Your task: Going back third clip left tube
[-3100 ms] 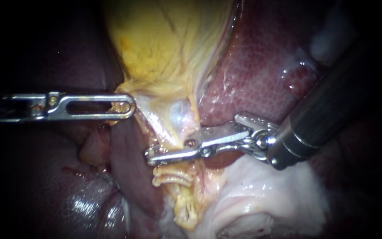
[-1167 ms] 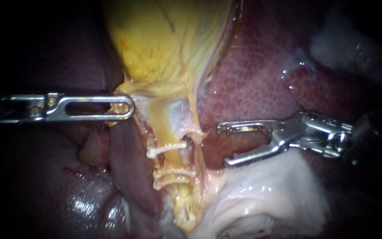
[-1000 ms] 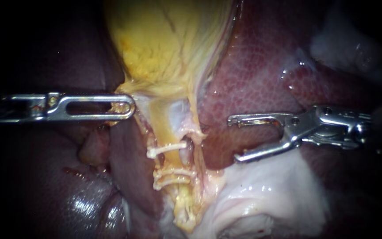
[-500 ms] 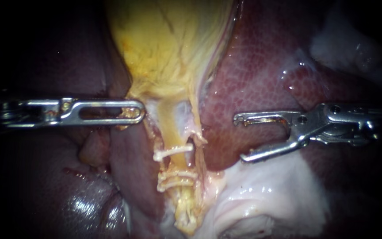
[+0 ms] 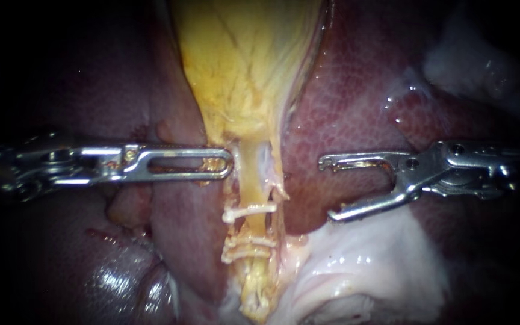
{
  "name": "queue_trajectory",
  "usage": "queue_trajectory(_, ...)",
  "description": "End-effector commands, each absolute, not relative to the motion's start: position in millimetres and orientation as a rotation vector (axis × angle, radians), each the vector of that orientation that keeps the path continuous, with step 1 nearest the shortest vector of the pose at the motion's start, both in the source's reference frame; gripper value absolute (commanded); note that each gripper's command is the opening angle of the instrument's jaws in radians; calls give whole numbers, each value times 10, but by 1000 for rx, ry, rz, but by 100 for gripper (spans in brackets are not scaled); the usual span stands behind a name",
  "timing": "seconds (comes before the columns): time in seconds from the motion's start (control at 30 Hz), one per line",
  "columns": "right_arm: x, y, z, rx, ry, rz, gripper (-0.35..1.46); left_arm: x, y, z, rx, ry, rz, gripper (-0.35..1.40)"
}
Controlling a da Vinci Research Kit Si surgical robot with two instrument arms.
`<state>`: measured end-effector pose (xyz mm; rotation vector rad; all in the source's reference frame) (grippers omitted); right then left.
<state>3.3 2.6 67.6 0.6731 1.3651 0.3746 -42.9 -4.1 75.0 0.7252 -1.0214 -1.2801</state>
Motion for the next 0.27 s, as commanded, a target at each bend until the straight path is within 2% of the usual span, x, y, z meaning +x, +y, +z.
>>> queue_trajectory(0.03,33,26,676,673,1365,375,60,-429,-41,750,725,-1021,-1280,-35)
queue_trajectory(0.27,33,26,673,674,1365,376,60,-428,-41,750,725,-1021,-1280,-35)
